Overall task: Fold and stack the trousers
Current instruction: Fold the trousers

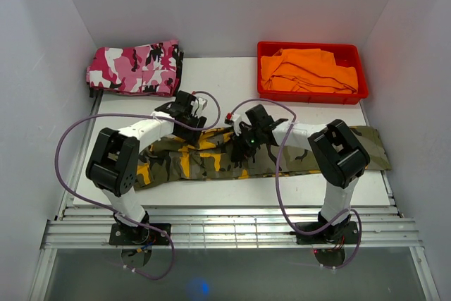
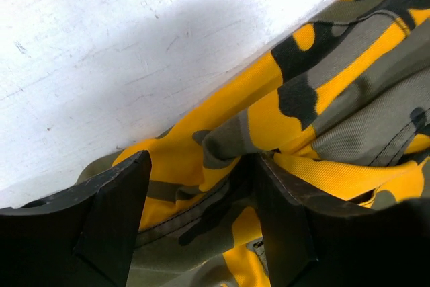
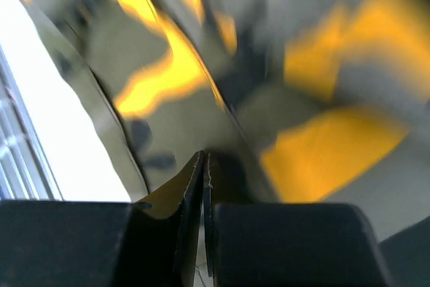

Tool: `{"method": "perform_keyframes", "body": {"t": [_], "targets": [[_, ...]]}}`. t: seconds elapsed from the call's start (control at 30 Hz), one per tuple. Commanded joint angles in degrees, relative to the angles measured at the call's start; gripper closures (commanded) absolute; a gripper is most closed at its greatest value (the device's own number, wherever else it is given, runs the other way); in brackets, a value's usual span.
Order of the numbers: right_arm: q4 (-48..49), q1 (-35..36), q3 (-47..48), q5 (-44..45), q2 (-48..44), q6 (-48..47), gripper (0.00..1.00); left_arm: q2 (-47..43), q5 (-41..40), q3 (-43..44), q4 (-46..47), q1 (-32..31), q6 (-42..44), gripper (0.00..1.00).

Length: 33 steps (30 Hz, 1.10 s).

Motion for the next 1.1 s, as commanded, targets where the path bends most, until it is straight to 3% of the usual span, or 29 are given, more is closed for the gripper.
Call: {"method": "perform_keyframes", "body": {"t": [0.0,0.4,0.7,1.07], "targets": [[0.73,-0.06,-7.22,5.47,-0.55,1.49,0.92,-0.37,0.46,3.4,-1.19,-1.28,-1.69,0.27],[5.75,-0.06,-8.82,11.01,6.57,5.36,0.92,5.51,-3.93,5.43,-3.57,-4.45,-2.4,0.22],[5.84,-0.06,-10.75,15.57,7.45,9.4,0.92,7.1,-13.33,4.8,-6.2,-0.15,11.13,0.17],[4.26,-0.5,-10.4,17.34,9.91,12.22,0.92,16.5,-17.91,24.22,-11.57,3.82,30.37,0.16]]}}
